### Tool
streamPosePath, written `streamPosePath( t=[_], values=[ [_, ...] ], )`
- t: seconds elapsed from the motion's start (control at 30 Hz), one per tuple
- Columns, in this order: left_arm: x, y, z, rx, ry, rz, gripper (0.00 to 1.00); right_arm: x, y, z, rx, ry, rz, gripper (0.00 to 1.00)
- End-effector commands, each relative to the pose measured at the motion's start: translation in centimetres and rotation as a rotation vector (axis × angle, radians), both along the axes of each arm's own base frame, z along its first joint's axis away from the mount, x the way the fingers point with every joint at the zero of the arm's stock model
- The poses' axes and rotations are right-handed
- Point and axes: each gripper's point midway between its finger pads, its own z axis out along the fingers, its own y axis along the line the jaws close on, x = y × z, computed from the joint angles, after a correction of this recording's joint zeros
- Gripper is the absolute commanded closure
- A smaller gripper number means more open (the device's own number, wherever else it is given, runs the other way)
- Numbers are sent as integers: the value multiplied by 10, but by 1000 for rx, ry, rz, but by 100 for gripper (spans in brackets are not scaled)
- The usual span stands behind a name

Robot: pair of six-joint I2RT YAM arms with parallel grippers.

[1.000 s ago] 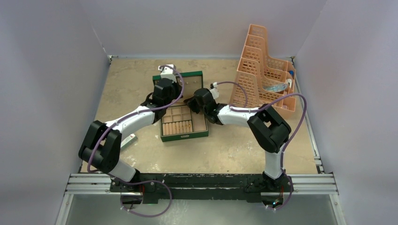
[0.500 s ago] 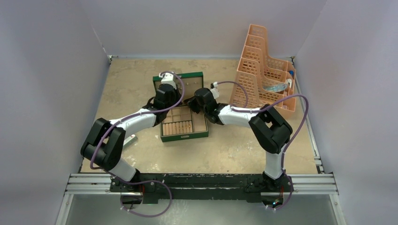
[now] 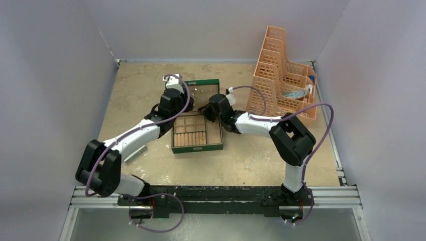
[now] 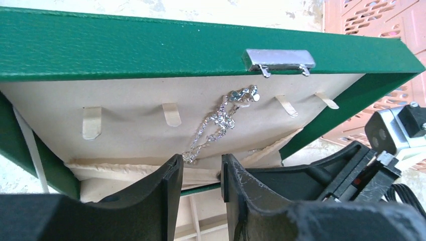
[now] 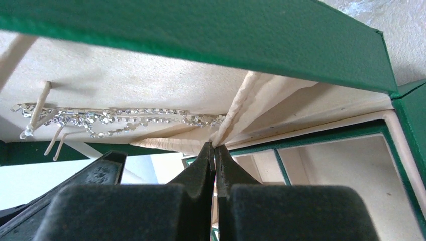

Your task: Organize the mixed jewelry

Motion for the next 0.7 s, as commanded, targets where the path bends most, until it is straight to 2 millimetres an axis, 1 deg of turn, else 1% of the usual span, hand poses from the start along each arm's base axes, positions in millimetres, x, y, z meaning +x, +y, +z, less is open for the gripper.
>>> streamPosePath(
  t=[0.0, 0.1, 0.13, 0.27, 0.4, 0.5, 0.6, 0.67],
  values=[
    [-1, -4, 37, -66, -56, 5, 66, 4, 3, 47, -2, -107, 32, 100],
    [-2, -2, 42, -73, -60, 13, 66, 7, 5, 60, 0, -142, 51, 100],
    [-3, -2, 42, -75, -58, 14, 66, 7, 5, 63, 5, -151, 56, 98],
    [-6, -3, 46, -83, -58, 5, 66, 6, 2, 70, 16, -168, 54, 85],
    [-9, -2, 49, -81, -55, -1, 66, 2, -4, 75, 26, -173, 48, 80],
    [-13, -2, 52, -86, -53, -10, 66, -2, -10, 79, 27, -180, 43, 79],
    [-18, -3, 64, -98, -71, -33, 65, -7, -18, 84, 13, -197, 39, 79],
    [-22, -5, 73, -106, -79, -52, 64, -10, -26, 97, -6, -237, 39, 79]
  ],
)
